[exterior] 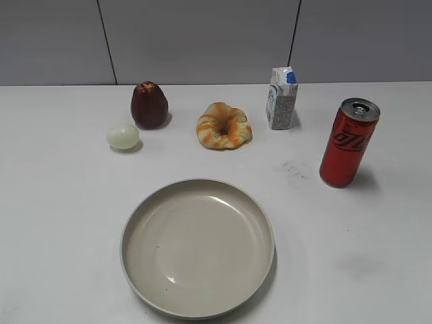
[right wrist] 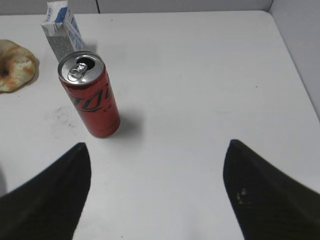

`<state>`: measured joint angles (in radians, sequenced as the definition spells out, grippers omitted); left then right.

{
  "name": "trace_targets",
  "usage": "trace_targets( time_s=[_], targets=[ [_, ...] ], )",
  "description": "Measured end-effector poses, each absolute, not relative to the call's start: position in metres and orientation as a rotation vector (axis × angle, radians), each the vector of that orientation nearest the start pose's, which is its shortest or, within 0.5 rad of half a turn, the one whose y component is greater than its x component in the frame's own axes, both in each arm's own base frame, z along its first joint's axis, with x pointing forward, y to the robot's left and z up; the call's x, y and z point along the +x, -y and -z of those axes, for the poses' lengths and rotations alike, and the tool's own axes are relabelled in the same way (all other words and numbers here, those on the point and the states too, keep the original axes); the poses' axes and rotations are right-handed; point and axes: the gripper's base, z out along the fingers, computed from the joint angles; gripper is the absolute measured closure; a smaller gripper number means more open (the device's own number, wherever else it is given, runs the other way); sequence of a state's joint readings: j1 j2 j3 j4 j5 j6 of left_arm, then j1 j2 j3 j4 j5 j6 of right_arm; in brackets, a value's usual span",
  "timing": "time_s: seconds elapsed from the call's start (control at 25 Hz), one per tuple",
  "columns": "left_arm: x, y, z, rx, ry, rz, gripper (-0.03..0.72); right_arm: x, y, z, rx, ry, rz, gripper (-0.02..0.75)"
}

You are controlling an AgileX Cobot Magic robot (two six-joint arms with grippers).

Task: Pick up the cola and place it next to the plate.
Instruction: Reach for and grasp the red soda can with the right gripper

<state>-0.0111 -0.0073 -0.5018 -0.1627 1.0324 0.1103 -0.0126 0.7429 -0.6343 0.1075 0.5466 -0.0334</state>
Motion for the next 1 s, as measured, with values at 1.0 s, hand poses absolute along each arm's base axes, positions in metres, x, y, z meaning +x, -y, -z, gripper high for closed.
trace_targets(
  time_s=[1.0],
  targets=[
    [-0.006,0.013,-0.281,0.127,-1.995,0.13,0.451,0.389,-0.082,-0.258,-0.305,-2.712,-0.16,0.077]
  ],
)
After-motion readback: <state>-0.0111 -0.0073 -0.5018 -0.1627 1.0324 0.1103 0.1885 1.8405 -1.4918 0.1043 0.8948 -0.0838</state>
